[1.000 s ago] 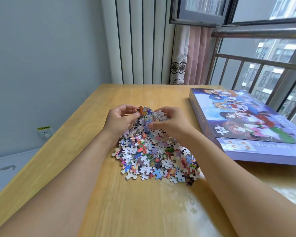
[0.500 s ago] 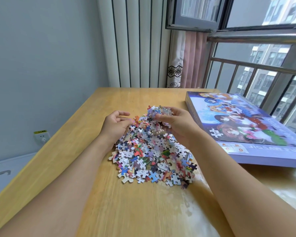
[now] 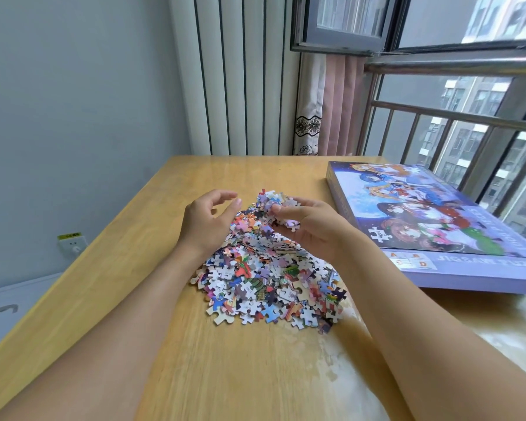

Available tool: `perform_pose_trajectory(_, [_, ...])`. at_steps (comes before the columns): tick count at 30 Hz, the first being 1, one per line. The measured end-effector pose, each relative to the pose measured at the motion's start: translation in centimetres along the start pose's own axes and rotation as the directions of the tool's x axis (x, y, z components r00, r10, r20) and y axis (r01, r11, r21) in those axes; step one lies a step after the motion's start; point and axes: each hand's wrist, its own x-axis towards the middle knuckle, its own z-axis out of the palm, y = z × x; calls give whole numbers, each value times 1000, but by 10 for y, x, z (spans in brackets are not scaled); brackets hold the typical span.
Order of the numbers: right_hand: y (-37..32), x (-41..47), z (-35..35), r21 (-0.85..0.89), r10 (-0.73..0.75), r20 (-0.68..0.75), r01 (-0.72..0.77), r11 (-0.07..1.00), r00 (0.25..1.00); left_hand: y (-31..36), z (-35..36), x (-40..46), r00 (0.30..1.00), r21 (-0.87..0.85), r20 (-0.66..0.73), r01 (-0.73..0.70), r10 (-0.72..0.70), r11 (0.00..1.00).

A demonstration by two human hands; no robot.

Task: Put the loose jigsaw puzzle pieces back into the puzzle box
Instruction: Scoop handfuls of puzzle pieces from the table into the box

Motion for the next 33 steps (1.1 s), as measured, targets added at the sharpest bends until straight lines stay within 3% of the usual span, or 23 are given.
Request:
perform_pose_trajectory(5, [-1,-1,3,94,32,63,-38,995,998,16,8,-8,992,-148,116,-27,45,989])
perform_pose_trajectory(10, [0,-3,5,74,52,115,-61,995,992,19,12,-10,993,-268,114,17,14,963])
perform_pose_trajectory(16, [8,-2,9,-8,108,101,-108,994,989,19,19,-15,996,-174,84,-1,16,985])
perform_pose_trajectory(21, [10,0,10,84,81,33,-84,993,996,20,20,-16,997,-43,26,-72,73,996])
perform_pose_trajectory(33, [10,1,6,-1,86,36,-86,996,996,23,18,-20,988,-72,94,-114,120,991])
